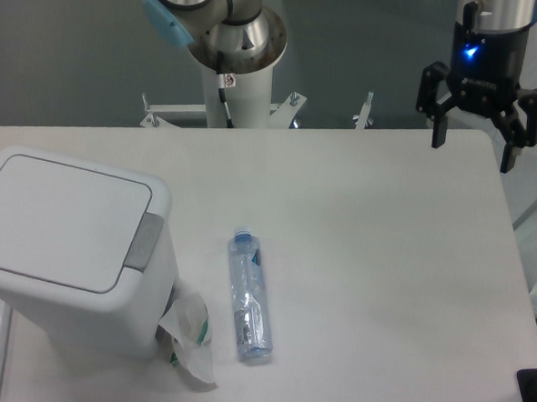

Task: Open the trash can
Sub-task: 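Move the open gripper across the table toward the white trash can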

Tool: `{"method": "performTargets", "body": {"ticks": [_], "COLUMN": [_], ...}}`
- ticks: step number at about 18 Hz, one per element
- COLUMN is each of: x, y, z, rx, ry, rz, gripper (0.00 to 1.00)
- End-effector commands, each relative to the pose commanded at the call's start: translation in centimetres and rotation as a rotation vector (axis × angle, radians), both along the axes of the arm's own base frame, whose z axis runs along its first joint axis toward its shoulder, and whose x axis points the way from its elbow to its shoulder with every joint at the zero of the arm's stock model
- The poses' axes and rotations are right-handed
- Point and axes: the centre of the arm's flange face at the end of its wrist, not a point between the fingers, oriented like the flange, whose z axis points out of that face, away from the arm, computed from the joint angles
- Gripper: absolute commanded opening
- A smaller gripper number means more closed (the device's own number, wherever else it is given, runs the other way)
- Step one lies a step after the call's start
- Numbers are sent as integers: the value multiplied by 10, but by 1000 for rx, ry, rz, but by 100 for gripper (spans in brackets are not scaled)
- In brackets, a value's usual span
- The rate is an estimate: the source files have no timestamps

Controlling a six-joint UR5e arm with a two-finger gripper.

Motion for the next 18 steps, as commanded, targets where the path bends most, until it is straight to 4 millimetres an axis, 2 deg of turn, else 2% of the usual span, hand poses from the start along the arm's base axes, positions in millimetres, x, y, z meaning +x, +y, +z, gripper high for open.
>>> {"method": "performTargets", "body": {"ticks": [7, 10, 15, 18], "x": [2, 3, 18, 15], "y": [3, 19, 52, 63], "z": [0, 3, 7, 2], "rx": [34, 108, 204, 229], "ry": [-12, -29, -67, -68], "rz": [57, 113, 222, 246], "gripper": [100, 100, 100, 100]}}
